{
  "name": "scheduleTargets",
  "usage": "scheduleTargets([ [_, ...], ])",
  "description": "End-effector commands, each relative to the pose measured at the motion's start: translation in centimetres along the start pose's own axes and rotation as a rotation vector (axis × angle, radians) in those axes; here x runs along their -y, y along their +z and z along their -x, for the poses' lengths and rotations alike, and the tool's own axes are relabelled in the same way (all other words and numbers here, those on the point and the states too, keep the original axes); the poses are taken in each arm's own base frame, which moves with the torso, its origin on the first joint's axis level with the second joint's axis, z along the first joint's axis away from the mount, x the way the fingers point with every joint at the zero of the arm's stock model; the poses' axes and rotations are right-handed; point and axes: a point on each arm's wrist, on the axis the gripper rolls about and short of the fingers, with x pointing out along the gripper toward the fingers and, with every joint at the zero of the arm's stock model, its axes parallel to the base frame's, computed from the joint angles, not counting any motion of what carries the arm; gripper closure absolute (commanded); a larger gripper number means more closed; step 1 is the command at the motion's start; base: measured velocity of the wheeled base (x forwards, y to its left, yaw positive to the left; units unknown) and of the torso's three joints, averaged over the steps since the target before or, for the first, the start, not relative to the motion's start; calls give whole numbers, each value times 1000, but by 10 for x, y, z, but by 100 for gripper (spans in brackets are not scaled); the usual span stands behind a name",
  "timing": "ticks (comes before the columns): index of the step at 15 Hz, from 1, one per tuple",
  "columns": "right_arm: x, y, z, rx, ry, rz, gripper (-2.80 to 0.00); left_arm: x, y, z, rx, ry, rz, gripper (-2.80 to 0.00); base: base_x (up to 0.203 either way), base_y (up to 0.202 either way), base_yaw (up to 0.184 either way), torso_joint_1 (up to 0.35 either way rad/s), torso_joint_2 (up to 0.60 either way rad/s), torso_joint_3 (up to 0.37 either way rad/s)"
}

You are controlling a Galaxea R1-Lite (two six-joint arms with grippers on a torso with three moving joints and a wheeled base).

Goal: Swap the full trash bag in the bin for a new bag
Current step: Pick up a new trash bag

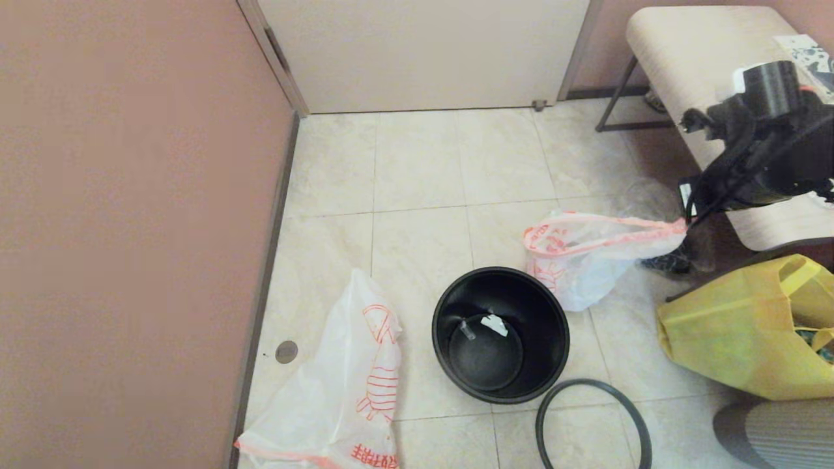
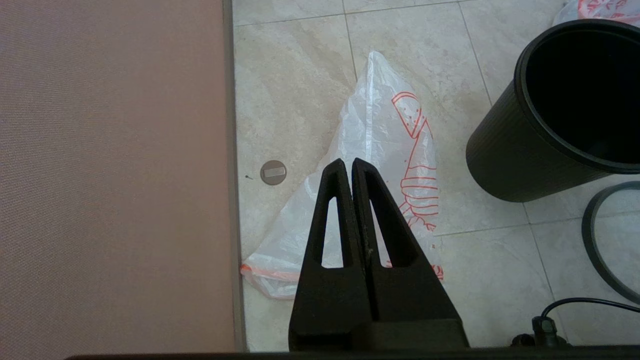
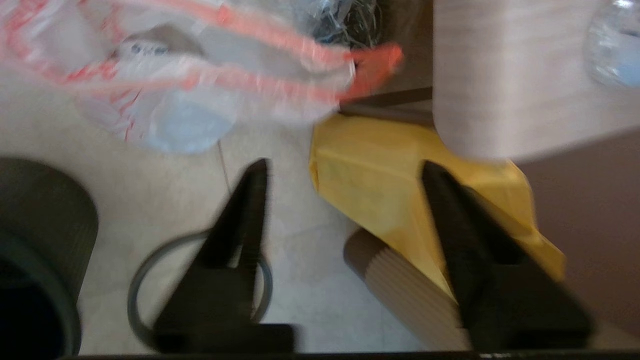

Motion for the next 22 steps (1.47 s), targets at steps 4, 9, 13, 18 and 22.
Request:
scheduleTargets([
  [4, 49, -25, 139, 186, 34, -45, 0, 0, -1, 0, -4, 0, 0, 0, 0, 0, 0, 0, 0, 0],
  [9, 123, -81, 242, 387, 119, -158, 0, 0, -1, 0, -4, -1, 0, 0, 0, 0, 0, 0, 0, 0],
  [13, 159, -145, 281, 437, 86, -226, 0, 0, -1, 0, -4, 0, 0, 0, 0, 0, 0, 0, 0, 0],
  [18, 155, -240, 297, 394, -18, -285, 0, 0, -1, 0, -4, 0, 1, 0, 0, 0, 0, 0, 0, 0],
  [22, 130, -310, 286, 410, 106, -266, 0, 0, -1, 0, -4, -1, 0, 0, 0, 0, 0, 0, 0, 0],
])
